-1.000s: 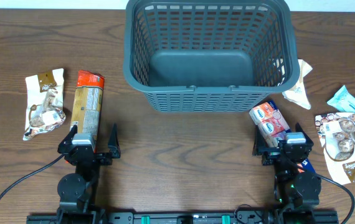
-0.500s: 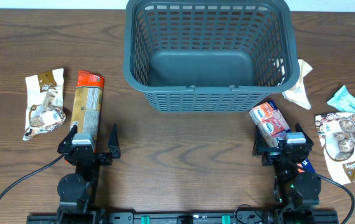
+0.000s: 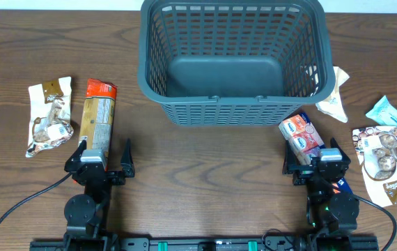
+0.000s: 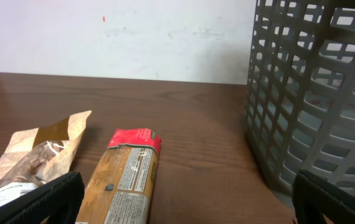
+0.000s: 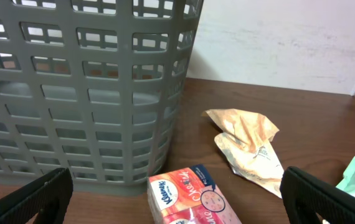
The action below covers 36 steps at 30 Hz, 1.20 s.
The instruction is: Pack container
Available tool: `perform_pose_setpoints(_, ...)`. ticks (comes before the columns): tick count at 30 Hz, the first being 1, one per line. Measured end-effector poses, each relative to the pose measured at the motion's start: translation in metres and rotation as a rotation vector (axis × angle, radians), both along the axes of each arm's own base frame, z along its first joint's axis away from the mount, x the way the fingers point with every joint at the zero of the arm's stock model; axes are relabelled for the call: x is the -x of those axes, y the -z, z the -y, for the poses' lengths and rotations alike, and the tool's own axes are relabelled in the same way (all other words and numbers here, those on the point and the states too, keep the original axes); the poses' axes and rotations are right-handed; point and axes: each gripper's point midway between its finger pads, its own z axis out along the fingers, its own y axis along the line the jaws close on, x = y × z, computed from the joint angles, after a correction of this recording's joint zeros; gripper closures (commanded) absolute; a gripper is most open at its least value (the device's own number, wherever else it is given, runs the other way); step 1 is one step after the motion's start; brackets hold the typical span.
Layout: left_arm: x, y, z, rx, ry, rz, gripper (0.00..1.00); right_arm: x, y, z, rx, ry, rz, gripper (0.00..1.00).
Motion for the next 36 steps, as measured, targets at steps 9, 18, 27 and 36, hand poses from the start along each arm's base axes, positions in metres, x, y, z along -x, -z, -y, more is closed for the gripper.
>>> perform_pose_setpoints(9,0.0,0.0,0.0,0.0,0.0,0.0,0.01,0.0,0.0,0.0,-0.001,-0.003,0.0,0.01)
perform_pose_setpoints(18,0.0,0.0,0.0,0.0,0.0,0.0,0.01,0.0,0.0,-0.001,-0.036,0.0,0.0,0.01)
perform_pose_setpoints(27,0.0,0.0,0.0,0.0,0.0,0.0,0.01,0.02,-0.042,0.002,-0.141,0.025,-0.089,0.01)
perform_pose_setpoints(36,0.0,0.0,0.0,0.0,0.0,-0.002,0.01,0.07,-0.103,0.004,-0.143,0.061,-0.442,0.01)
